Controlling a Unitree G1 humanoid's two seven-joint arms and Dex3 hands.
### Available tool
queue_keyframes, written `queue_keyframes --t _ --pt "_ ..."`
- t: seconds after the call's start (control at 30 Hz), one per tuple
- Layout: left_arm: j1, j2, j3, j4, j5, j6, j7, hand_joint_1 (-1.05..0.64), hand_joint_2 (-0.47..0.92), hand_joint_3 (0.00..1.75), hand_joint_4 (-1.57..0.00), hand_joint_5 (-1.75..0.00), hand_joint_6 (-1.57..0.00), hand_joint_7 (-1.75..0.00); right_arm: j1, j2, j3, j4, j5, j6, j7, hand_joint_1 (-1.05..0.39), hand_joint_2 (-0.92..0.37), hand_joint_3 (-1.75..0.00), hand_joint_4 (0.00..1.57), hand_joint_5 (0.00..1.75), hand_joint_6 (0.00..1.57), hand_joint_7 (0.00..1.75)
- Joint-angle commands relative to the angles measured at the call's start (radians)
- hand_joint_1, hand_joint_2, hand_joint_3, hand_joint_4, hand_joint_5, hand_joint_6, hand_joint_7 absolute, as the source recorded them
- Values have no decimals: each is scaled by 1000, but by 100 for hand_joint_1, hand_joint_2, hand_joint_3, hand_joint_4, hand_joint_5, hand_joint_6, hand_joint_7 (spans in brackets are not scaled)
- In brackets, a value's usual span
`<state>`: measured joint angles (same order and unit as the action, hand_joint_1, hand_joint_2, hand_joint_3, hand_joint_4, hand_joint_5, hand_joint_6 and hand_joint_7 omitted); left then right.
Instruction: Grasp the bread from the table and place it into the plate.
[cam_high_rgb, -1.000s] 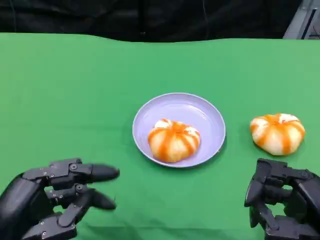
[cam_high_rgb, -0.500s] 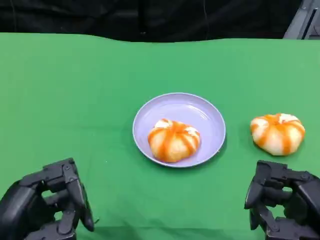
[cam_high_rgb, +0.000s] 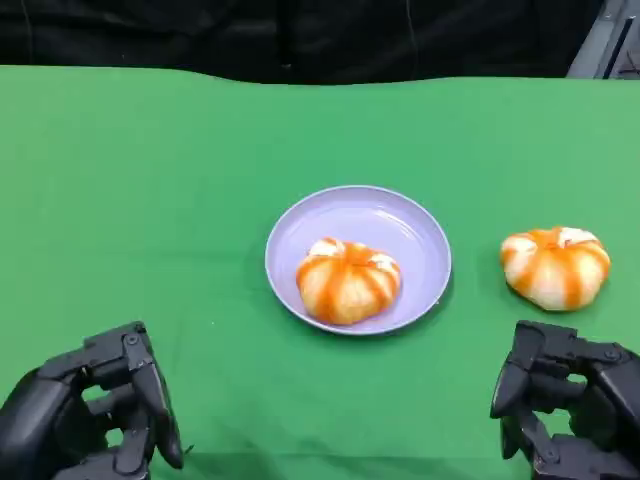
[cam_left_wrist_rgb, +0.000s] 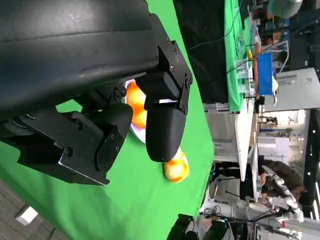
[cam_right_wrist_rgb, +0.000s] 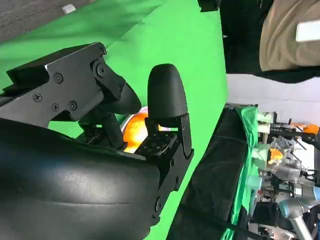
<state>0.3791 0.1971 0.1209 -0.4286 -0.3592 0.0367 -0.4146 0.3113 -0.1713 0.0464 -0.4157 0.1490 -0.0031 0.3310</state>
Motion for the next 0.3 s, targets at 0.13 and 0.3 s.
queue_keyframes --t 0.13,0.3 --pt "-2 -2 1 13 15 -26 8 28 68 139 -91 -175 -71 -175 -6 -14 -15 3 7 -12 5 2 -65 -110 76 175 72 155" --pt "-2 -3 1 13 15 -26 8 28 68 139 -91 -175 -71 -175 -6 -14 -15 3 7 -12 5 2 -64 -111 76 175 71 155"
